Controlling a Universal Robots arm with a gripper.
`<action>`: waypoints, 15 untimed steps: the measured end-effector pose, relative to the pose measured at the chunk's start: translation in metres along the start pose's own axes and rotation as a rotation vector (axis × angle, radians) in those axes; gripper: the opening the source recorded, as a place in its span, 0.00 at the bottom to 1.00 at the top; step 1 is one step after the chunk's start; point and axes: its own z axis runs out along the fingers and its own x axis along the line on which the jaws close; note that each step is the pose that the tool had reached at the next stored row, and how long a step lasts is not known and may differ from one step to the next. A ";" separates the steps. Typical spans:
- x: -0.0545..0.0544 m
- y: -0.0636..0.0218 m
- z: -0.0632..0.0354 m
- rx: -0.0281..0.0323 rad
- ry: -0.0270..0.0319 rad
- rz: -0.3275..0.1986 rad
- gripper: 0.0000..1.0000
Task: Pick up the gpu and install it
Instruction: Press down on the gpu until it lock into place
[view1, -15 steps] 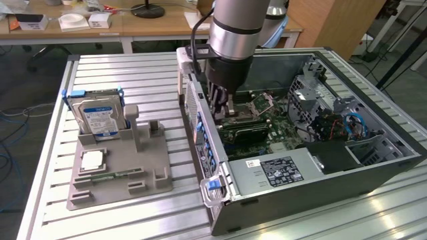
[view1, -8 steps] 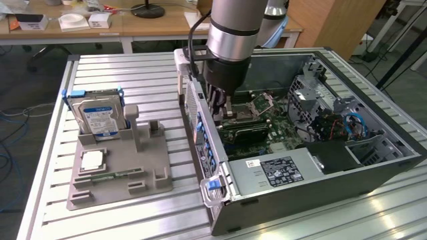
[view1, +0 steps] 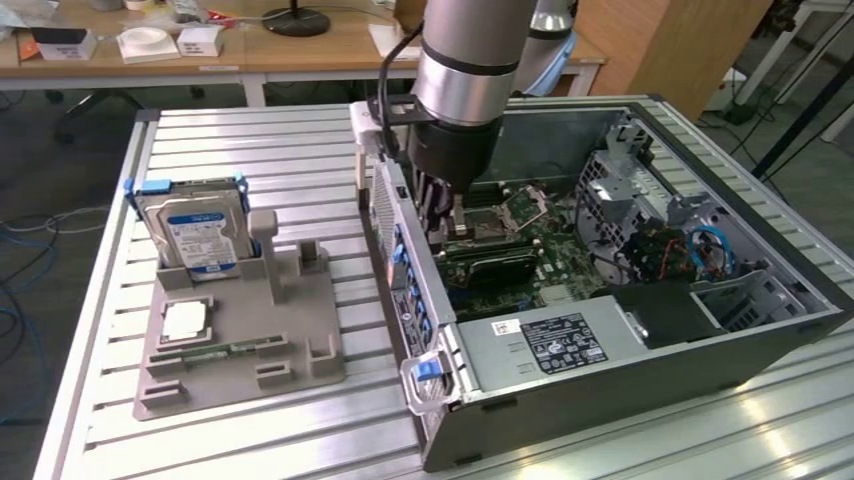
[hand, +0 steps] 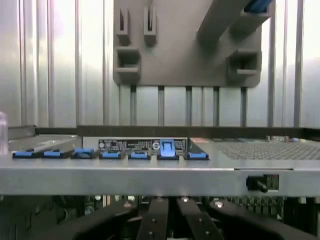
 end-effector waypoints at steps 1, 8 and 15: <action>-0.001 -0.0041 0.0024 0.0047 -0.0060 0.000 0.11; -0.001 -0.0342 0.0004 0.0026 -0.0028 -0.001 0.11; -0.001 -0.0630 0.0074 0.0163 -0.0026 -0.001 0.11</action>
